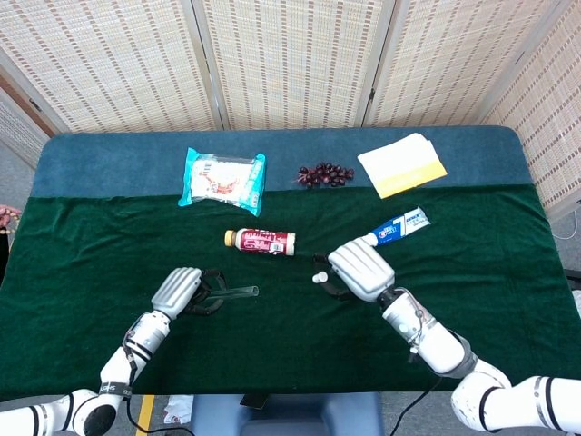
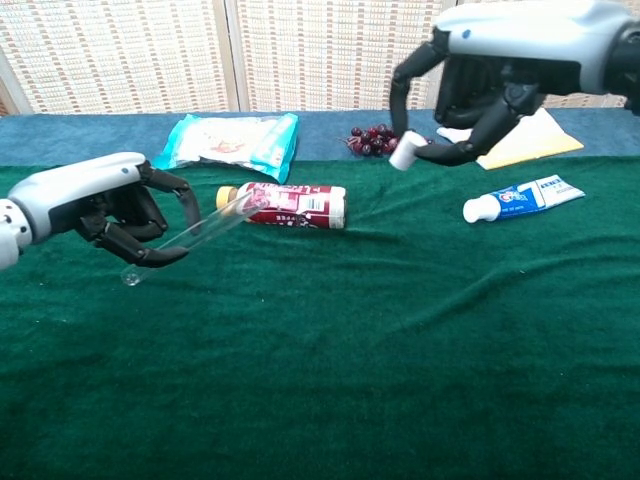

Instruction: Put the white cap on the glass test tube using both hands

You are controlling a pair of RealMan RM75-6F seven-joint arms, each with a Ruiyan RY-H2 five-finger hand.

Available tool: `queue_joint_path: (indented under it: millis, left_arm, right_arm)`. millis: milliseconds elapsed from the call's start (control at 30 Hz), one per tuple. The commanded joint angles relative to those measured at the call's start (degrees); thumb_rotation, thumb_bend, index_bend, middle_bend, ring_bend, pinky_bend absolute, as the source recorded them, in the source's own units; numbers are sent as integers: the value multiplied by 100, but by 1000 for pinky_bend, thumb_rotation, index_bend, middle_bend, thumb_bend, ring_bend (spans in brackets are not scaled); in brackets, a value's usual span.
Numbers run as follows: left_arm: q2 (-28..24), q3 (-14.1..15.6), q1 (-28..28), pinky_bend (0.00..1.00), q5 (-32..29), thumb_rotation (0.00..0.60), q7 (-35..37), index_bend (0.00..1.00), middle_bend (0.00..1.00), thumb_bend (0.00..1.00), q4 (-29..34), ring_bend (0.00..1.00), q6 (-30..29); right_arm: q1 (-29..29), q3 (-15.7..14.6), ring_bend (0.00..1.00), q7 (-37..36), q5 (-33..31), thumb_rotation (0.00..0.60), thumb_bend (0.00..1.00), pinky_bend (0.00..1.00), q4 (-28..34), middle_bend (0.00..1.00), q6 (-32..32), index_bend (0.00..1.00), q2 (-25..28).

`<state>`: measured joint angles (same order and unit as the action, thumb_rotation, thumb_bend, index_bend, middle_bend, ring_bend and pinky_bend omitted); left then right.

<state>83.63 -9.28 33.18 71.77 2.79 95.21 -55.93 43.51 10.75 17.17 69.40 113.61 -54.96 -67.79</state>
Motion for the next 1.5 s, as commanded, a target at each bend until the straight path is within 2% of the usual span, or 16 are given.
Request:
queue_joint_path:
  millis: [33, 767, 1500]
  left_arm:
    - [80, -41, 45, 892, -25, 600, 132, 661, 1000, 519, -2, 1000, 44]
    - [436, -53, 87, 892, 238, 600, 716, 665, 1000, 531, -178, 1000, -163]
    - [430, -8, 106, 892, 308, 600, 815, 665, 1000, 532, -86, 1000, -217]
  right_arm:
    - [58, 49, 1000, -69, 101, 586, 578, 1000, 49, 994, -6, 695, -103]
    - [403, 163, 1000, 232, -48, 585, 583, 1000, -86, 994, -71, 696, -725]
    - [588, 182, 1000, 395, -245, 585, 591, 1000, -139, 994, -107, 696, -895]
